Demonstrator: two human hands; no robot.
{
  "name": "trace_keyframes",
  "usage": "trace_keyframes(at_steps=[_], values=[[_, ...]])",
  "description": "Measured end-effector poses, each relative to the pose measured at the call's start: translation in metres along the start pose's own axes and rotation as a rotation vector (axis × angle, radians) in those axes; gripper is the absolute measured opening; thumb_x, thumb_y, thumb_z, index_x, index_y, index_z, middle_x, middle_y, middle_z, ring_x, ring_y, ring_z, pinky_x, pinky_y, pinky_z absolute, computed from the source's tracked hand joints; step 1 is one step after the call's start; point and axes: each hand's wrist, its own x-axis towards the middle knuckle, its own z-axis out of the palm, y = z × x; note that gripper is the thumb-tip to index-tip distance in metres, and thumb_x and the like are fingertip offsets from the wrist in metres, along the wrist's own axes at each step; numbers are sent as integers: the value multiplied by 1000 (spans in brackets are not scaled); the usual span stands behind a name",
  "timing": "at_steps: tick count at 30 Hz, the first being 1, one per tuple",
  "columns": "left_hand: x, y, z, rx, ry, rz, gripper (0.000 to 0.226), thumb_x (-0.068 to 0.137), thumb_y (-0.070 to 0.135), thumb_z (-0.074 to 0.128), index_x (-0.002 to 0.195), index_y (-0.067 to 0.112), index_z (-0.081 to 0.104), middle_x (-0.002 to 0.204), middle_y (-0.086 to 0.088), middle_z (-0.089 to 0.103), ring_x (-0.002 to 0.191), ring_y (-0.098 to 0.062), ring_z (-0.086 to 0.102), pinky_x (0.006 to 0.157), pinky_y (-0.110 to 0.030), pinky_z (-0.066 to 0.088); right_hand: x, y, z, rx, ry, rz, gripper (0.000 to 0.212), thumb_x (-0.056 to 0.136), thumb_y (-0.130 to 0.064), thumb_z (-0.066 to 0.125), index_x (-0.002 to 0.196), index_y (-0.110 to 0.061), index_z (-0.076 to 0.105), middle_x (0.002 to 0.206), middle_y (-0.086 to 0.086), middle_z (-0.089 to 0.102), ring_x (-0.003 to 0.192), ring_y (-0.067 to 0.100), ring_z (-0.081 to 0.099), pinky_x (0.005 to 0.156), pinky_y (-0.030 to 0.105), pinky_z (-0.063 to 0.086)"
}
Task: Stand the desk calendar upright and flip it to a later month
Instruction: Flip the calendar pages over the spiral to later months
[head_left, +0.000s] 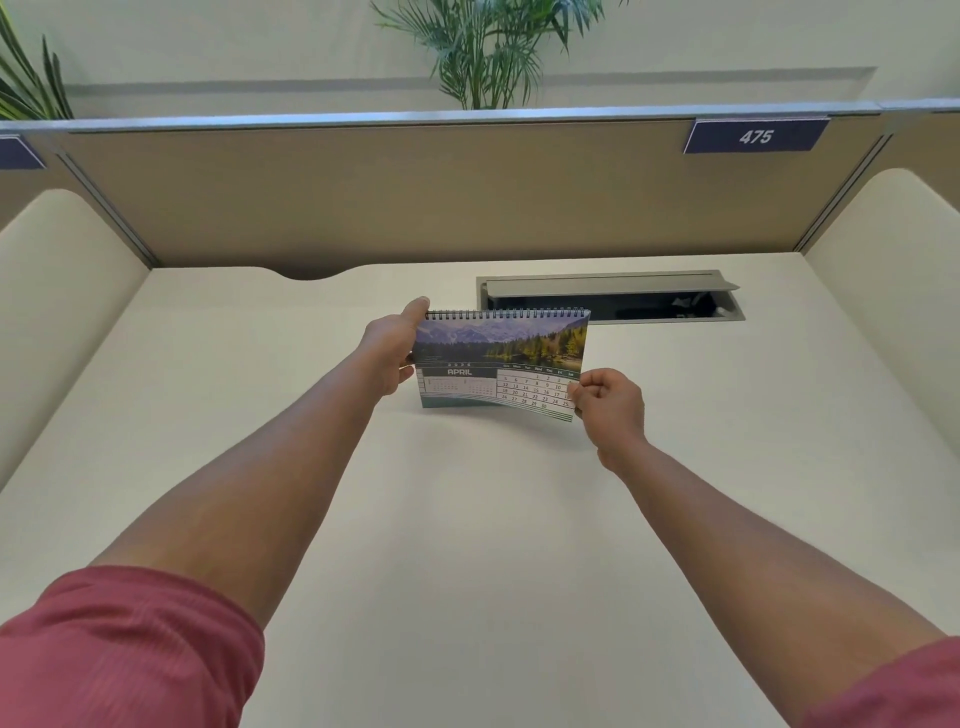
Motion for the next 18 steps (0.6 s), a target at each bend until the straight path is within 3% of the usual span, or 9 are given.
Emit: trace_keyframes(at_steps=[4,8,10,12,14,16,18], values=[[-5,-1,3,-21,10,3,56,96,63,59,123,14,61,110,-6,75,101,-21,68,99,-39,55,-6,-1,-1,-43,76,-58,15,94,-11,72,84,-20,69,85,4,77,85,25,74,75,36,62],[-10,-2,5,-26,9,7,60,97,67,54,124,14,60,107,-6,75,99,-21,68,90,-37,55,-15,-2,3,-82,144,-160,10,92,-14,74,85,-20,70,93,-3,71,89,17,68,76,30,57],[-12,-2,4,-5,6,2,64,96,70,52,127,14,59,111,-5,74,107,-24,66,98,-40,50,-18,-4,3,-53,132,-195,15,90,-15,74,80,-20,65,87,-4,65,81,13,62,71,31,52],[-13,-1,3,23,-4,-4,68,95,73,48,129,15,58,117,-5,73,114,-27,62,105,-44,45,-20,-11,1,69,48,-164,18,92,-11,71,81,-19,58,75,1,62,69,17,58,63,35,51],[-15,-1,1,59,-20,-13,74,94,78,42,129,16,58,122,-5,70,118,-28,60,108,-46,42,-21,-23,-3,240,-45,-102,19,94,-5,66,96,-21,57,74,10,64,67,24,60,58,34,50],[-16,-1,-1,69,-26,-31,77,93,82,34,126,17,59,120,-6,68,116,-29,60,104,-43,43,-19,-40,-7,418,-100,-45,31,92,1,59,108,-25,60,83,17,66,71,28,64,60,34,53],[-12,-1,-3,19,-8,-31,71,97,78,29,114,17,63,110,-6,70,104,-27,64,95,-39,49,-17,-63,-9,596,-130,5,35,89,7,52,104,-17,71,82,13,73,67,25,70,56,31,56]])
